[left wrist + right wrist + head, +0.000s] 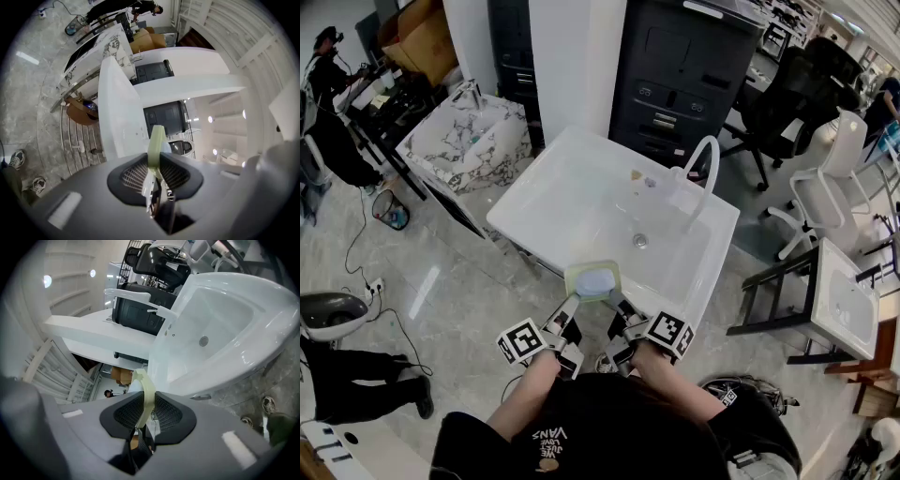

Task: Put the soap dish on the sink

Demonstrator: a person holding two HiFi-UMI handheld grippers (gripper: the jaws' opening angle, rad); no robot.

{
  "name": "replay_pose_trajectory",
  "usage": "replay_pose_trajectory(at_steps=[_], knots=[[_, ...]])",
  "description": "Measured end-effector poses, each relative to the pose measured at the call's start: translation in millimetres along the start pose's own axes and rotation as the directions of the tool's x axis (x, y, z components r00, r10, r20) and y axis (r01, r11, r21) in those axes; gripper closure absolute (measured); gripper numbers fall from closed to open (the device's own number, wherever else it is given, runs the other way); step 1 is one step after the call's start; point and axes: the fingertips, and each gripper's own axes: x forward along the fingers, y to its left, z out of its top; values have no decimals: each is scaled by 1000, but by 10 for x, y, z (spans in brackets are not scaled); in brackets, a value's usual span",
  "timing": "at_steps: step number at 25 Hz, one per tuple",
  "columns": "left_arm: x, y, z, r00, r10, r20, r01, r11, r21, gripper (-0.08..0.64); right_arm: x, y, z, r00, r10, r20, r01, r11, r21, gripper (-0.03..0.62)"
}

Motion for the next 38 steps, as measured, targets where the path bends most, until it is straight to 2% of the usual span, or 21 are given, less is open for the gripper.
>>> replay_pose_trajectory(at_steps=[6,10,12,20,29,38], knots=[[60,-34,-45,1000,-25,13,25,1000,0,430,-13,-24,48,1000,6,-15,-6,1000,-6,520],[81,-4,-113,1000,8,22,-8,1000,0,430,-40,-66,105,1000,0,-29,-1,1000,-18,520],[126,-20,-123,1000,-4,29,3,1000,4,430,-34,-76,147,999,7,-35,-8,1000,-20,520],[353,-31,5,1000,-23,20,22,999,26,430,116,-62,312,1000,11,-10,-11,999,-39,518],[584,116,452,996,-30,-85,34,999,41,430,550,-50,317,997,-25,80,25,1000,-4,518],[807,229,1054,973,-50,-223,64,996,56,430,1077,86,286,977,-68,201,64,998,29,518]])
